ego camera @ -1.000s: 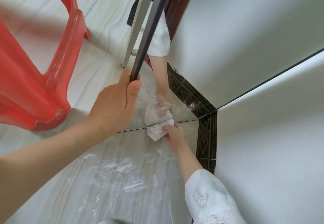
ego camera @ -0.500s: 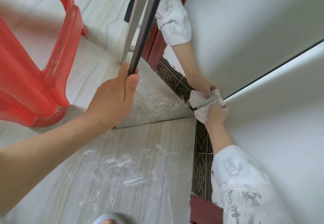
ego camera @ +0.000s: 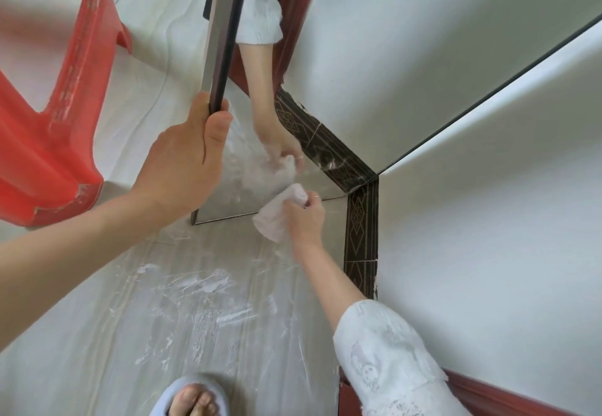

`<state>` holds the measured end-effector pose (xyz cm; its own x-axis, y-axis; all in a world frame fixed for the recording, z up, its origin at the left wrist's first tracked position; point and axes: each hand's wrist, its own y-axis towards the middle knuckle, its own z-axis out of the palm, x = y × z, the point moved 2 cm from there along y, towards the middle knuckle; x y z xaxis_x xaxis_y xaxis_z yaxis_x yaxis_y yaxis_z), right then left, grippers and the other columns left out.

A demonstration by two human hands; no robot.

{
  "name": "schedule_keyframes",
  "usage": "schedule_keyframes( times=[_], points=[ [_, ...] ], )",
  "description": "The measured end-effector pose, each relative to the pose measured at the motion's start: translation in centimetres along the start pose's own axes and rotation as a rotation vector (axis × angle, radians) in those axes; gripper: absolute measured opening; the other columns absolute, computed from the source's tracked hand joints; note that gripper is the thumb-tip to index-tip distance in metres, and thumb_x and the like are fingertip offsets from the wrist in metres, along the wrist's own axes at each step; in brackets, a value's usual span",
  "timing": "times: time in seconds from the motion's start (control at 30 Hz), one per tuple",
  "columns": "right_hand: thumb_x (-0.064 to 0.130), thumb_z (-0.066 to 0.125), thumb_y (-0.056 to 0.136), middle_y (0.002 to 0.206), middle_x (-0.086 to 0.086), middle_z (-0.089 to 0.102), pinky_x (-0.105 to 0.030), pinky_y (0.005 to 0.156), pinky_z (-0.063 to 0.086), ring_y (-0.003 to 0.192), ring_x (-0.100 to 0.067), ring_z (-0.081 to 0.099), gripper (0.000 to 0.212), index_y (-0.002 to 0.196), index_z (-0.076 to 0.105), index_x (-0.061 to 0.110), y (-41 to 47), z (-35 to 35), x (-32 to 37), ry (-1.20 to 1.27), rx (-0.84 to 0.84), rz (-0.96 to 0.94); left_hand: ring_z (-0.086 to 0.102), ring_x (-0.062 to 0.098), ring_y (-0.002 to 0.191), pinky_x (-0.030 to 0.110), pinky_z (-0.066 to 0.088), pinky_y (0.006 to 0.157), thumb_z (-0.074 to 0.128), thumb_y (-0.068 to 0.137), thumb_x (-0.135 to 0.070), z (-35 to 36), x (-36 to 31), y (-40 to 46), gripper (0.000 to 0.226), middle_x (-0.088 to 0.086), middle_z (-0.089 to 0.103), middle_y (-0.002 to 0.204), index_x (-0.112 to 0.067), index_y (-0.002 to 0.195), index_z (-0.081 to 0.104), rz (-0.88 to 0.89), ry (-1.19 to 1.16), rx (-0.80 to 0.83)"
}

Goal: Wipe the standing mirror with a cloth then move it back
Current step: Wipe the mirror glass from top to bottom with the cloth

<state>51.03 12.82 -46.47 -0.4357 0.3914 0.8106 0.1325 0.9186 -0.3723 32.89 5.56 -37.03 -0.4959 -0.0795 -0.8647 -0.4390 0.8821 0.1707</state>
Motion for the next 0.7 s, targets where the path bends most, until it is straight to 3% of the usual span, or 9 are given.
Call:
schedule_keyframes(
  times=[0.1,0.17,0.27,0.43,0.53,0.63,0.7],
  points=[
    [0.001,0.052,0.083,0.093,-0.014,0.059,-0.032,0.081,0.043,0.088,-0.025,0.056,0.016,0.099,0.055,0.003,3.0,-3.5,1.6,0.042,-0.32,0.005,0.042,0.02,0.042,0.028,0.028,0.044,0.017,0.097,-0.044,-0.1,0.1,0.1,0.022,-0.005,0.039,0.051,-0.027,0.098,0.032,0.005,0.005,0.006],
    [0.004,0.05,0.086,0.103,-0.015,0.06,-0.033,0.086,0.046,0.095,-0.027,0.058,0.025,0.11,0.054,0.001,5.2,-5.7,3.5,0.107,-0.406,0.0,0.042,0.021,0.042,0.028,0.028,0.044,0.017,0.096,-0.044,-0.1,0.1,0.1,0.022,-0.004,0.039,0.051,-0.027,0.098,0.032,0.005,0.013,0.007],
    [0.0,0.045,0.087,0.101,-0.005,0.055,-0.029,0.08,0.047,0.09,-0.02,0.055,0.024,0.107,0.049,0.012,6.6,-7.0,5.6,0.295,-0.31,0.025,0.042,0.019,0.043,0.027,0.027,0.045,0.016,0.096,-0.045,-0.1,0.1,0.1,0.023,-0.006,0.038,0.051,-0.028,0.098,0.031,0.009,0.023,0.01],
    [0.003,0.047,0.091,0.076,0.002,0.05,-0.014,0.063,0.043,0.079,-0.016,0.05,0.007,0.089,0.048,0.01,3.2,-4.7,6.0,0.241,-0.288,-0.085,0.043,0.02,0.044,0.028,0.026,0.045,0.015,0.096,-0.045,-0.2,0.0,0.0,0.023,-0.005,0.04,0.052,-0.027,0.1,0.03,-0.003,0.021,0.023],
    [-0.006,0.048,0.084,0.072,0.003,0.049,-0.02,0.071,0.04,0.072,-0.01,0.048,0.03,0.069,0.047,0.02,0.4,-2.5,5.9,0.181,-0.135,-0.222,0.044,0.021,0.045,0.027,0.025,0.045,0.017,0.098,-0.042,-0.1,0.1,-0.1,0.025,-0.003,0.041,0.053,-0.024,0.102,0.033,-0.014,0.027,0.01],
    [-0.01,0.048,0.078,0.087,-0.005,0.055,-0.012,0.071,0.038,0.075,-0.005,0.049,0.034,0.069,0.049,0.023,-1.7,-1.6,4.9,-0.051,0.141,-0.238,0.044,0.021,0.045,0.027,0.024,0.045,0.017,0.099,-0.041,-0.1,0.2,-0.1,0.033,-0.002,0.041,0.052,-0.018,0.107,0.038,-0.037,0.025,0.008],
    [-0.004,0.052,0.079,0.095,-0.008,0.055,-0.017,0.071,0.04,0.08,-0.009,0.051,0.022,0.081,0.053,0.018,-1.6,-2.4,4.2,-0.15,0.132,-0.193,0.045,0.022,0.045,0.027,0.026,0.045,0.017,0.099,-0.042,-0.1,0.2,-0.1,0.034,-0.002,0.042,0.052,-0.018,0.108,0.039,-0.034,0.021,0.011]
  ],
)
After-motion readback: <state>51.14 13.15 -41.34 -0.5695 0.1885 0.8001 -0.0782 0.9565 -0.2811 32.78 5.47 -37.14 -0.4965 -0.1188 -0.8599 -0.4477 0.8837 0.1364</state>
